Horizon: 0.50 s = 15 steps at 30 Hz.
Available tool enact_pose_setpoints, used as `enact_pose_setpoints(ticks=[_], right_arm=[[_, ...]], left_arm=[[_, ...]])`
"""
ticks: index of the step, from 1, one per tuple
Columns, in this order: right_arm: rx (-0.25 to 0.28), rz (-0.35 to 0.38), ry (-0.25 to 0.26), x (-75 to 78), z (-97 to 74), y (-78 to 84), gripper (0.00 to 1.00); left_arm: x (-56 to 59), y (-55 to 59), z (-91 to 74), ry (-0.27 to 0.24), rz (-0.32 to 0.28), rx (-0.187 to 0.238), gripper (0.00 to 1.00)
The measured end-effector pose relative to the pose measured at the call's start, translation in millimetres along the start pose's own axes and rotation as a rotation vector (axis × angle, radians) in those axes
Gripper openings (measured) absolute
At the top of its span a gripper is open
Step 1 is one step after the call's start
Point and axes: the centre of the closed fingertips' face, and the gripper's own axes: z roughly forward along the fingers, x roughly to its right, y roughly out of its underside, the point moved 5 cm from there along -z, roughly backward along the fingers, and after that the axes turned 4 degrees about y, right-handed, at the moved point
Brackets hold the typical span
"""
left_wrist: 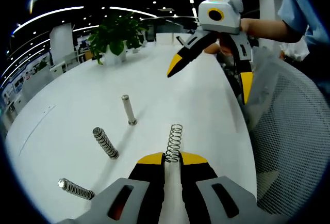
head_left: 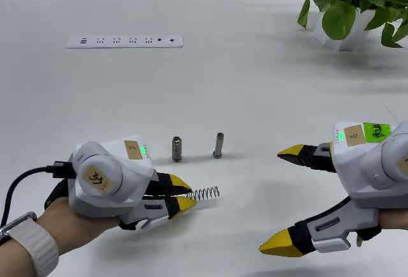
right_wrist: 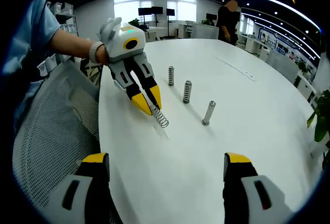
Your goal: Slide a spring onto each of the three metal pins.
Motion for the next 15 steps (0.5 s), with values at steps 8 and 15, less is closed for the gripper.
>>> enact_pose_setpoints(ticks=[8, 15], right_arm=[[0.017, -0.02, -0.039, -5.6, 7.9, -12.6, 0.9], [0.032, -0.035, -0.078, -13.8, 14.6, -24.7, 0.85]], left_arm=[[10.5, -0.6, -14.5, -0.018, -0.015, 0.036, 0.1], [17.1, 3.3, -28.7, -0.045, -0.042, 0.064, 0.1]])
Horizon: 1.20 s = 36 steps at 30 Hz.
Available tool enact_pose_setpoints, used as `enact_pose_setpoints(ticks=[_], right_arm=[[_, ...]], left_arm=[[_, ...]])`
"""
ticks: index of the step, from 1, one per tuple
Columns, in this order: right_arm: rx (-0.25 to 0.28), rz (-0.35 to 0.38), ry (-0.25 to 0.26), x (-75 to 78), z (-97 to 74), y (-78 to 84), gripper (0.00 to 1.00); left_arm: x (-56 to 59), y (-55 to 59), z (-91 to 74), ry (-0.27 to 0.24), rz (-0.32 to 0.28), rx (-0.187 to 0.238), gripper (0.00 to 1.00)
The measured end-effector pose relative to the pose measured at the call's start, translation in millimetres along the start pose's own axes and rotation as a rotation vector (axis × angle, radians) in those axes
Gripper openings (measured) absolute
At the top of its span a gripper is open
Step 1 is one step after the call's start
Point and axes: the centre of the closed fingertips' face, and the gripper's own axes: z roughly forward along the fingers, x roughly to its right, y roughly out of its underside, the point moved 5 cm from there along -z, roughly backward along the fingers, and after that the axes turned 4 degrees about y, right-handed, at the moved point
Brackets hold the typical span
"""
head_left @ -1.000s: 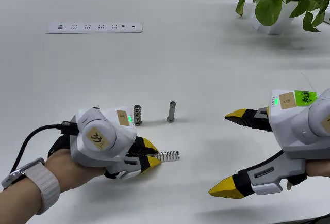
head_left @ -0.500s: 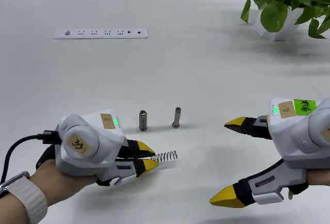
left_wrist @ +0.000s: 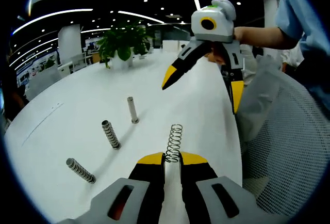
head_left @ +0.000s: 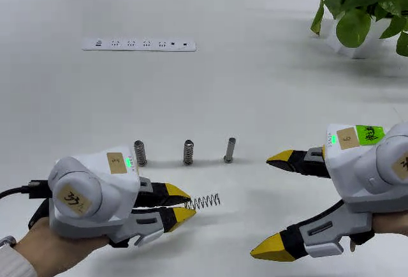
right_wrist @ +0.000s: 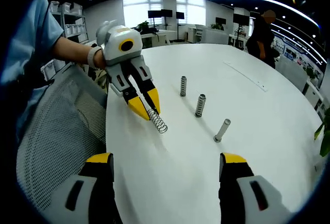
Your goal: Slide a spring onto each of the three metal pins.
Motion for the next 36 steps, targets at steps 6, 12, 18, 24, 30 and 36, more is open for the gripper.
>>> enact_pose_setpoints(ticks=[6, 12, 18, 24, 30, 36], right_arm=[[0.026, -0.002, -0.036, -5.6, 7.1, -12.0, 0.78], [0.042, -0.011, -0.067, -8.7, 13.2, -21.5, 0.71], [0.05, -0.012, -0.104, -11.7, 17.0, -27.9, 0.59], [0.059, -0.014, -0.139, -14.9, 18.2, -33.3, 0.44], [0.064, -0.017, -0.182, -18.2, 21.0, -37.1, 0.3], [0.054, -0.026, -0.213, -20.4, 24.2, -36.6, 0.23]], left_arm=[[4.5, -0.6, -9.3, -0.008, -0.015, 0.024, 0.1], [6.8, 0.4, -14.0, -0.006, -0.015, 0.035, 0.1], [10.2, -4.3, -17.9, 0.003, -0.014, 0.056, 0.1], [11.9, -5.6, -19.6, 0.005, -0.012, 0.07, 0.1], [15.0, -5.6, -18.4, 0.01, -0.015, 0.076, 0.1], [18.7, -7.3, -17.1, 0.02, -0.014, 0.082, 0.1]])
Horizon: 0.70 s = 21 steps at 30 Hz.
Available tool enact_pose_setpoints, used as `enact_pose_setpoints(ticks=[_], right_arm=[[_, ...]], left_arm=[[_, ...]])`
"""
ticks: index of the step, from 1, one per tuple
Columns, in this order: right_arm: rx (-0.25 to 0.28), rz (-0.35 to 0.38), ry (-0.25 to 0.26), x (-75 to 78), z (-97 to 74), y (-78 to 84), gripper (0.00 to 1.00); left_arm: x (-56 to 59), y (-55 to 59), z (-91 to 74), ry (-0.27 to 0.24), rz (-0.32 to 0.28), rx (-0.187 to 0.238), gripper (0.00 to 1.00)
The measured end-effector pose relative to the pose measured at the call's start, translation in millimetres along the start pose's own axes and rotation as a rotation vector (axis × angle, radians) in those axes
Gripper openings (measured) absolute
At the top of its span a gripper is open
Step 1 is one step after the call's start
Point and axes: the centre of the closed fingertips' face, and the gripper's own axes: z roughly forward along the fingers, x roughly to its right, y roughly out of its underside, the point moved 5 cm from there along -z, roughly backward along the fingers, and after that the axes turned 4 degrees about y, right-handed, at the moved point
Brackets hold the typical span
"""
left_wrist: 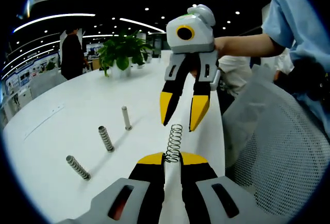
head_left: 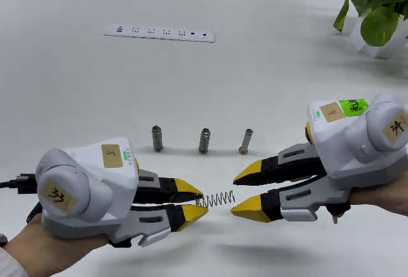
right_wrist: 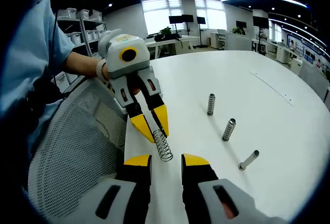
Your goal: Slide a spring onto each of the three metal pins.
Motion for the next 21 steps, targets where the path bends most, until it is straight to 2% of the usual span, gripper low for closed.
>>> enact_pose_setpoints(ticks=[11, 21], right_arm=[[-0.012, 0.003, -0.044, -2.7, 0.9, 1.7, 0.15], [-0.017, -0.003, -0.046, -4.3, -0.4, 1.9, 0.12]], left_arm=[[4.7, -4.8, 0.3, 0.021, 0.004, 0.012, 0.1], [7.0, -6.0, 2.4, 0.029, 0.002, 0.01, 0.1]])
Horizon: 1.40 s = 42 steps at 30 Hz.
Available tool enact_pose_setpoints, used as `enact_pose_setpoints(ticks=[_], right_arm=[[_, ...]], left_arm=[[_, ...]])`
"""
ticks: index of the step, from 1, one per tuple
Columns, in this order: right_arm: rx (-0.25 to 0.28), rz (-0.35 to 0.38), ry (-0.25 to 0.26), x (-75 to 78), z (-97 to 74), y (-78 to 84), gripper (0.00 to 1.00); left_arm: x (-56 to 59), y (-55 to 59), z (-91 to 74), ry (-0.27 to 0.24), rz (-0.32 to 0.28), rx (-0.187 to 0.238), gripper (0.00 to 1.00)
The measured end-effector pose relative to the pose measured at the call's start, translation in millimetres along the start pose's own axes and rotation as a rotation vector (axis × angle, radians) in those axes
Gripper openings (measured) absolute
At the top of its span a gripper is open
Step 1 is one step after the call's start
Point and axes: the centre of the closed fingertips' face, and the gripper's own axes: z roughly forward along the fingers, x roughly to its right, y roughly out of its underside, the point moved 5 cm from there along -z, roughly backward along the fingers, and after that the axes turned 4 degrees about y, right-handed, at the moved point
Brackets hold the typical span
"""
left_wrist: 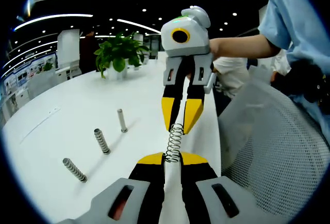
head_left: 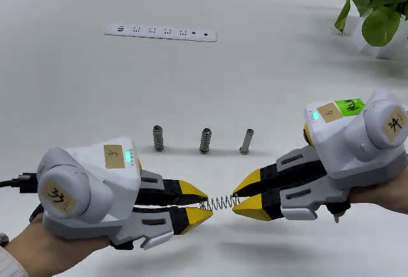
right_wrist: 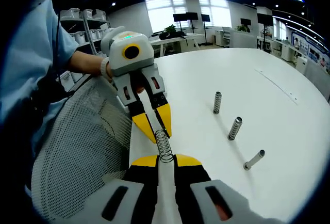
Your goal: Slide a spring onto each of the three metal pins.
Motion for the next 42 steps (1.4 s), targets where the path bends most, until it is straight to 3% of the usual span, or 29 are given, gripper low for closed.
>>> enact_pose_setpoints(ticks=[14, 29, 42], right_arm=[[-0.007, -0.048, 0.009, -4.7, -4.9, -16.5, 0.12], [0.001, -0.116, 0.023, -9.6, -3.3, -38.3, 0.12], [0.001, -0.151, 0.012, -9.0, 1.0, -46.6, 0.12]], left_arm=[[-0.4, -0.8, 1.3, -0.001, -0.001, -0.015, 0.1], [-2.0, -2.5, 3.2, -0.001, -0.009, -0.005, 0.1], [-4.6, -2.4, 4.2, -0.002, -0.011, 0.004, 0.1]])
